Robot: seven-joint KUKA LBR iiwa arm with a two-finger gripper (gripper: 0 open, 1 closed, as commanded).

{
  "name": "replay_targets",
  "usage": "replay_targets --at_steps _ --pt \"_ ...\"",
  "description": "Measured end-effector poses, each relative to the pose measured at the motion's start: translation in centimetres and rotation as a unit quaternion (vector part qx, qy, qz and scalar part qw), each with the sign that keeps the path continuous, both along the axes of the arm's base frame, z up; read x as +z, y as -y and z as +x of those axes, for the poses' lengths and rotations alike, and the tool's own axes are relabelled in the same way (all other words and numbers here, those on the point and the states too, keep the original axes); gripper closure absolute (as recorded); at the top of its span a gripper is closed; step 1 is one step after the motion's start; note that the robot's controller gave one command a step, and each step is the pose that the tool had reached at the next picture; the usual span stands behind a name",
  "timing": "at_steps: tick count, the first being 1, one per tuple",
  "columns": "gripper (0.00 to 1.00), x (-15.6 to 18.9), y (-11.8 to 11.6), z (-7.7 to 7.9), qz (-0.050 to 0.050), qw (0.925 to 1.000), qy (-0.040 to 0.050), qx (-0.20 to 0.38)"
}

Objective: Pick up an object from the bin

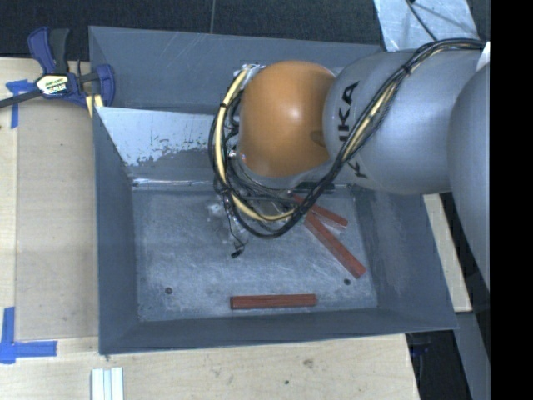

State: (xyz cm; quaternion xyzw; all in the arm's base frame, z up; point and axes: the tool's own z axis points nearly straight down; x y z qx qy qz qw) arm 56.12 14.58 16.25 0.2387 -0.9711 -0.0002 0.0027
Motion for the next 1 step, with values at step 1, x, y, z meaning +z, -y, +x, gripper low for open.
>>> replay_targets --at_steps 1 --pt "1.0 2.23 5.14 -1.95 0.0 0.999 0.0037 -0.044"
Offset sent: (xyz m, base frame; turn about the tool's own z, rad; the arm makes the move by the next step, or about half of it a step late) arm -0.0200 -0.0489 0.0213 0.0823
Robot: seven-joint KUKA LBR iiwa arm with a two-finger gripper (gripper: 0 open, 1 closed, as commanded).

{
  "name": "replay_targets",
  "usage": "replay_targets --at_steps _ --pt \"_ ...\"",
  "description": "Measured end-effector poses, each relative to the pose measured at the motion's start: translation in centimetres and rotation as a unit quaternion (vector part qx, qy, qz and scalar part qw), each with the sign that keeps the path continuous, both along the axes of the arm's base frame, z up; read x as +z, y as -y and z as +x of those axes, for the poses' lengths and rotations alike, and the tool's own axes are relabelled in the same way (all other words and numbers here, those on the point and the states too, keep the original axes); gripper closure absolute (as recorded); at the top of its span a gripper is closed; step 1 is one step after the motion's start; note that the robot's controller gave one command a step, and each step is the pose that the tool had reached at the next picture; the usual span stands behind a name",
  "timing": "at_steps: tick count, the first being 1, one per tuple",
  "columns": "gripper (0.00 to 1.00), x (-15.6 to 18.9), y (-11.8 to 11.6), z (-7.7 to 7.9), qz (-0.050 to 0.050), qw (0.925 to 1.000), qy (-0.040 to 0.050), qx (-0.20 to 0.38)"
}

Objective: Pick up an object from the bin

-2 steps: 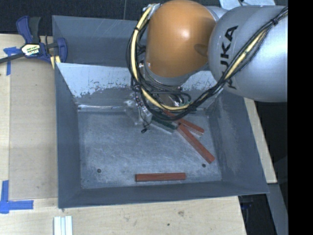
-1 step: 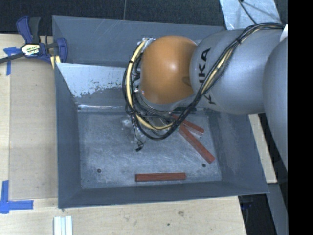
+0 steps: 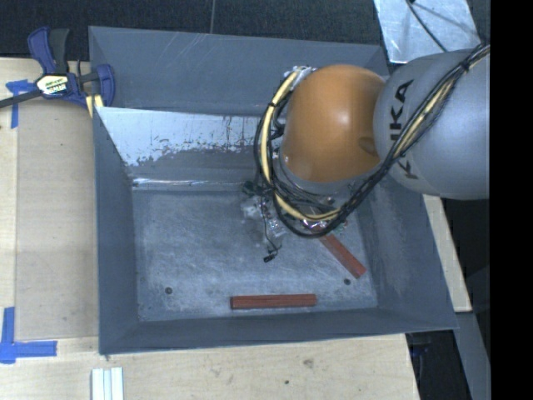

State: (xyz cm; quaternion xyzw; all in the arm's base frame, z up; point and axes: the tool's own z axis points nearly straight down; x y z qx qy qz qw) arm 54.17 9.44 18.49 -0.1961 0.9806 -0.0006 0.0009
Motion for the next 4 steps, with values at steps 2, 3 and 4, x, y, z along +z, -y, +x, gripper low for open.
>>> replay_targets --at_steps 2,3,4 --pt "0.0 1.7 12.3 1.8 0.001 0.9995 0.0015 -0.032" --pt "0.0 -2.0 15.0 7.3 0.001 0.995 0.0017 -0.1" --pt "0.0 -11.4 11.4 8.4 0.002 0.9826 -0.0007 -0.186"
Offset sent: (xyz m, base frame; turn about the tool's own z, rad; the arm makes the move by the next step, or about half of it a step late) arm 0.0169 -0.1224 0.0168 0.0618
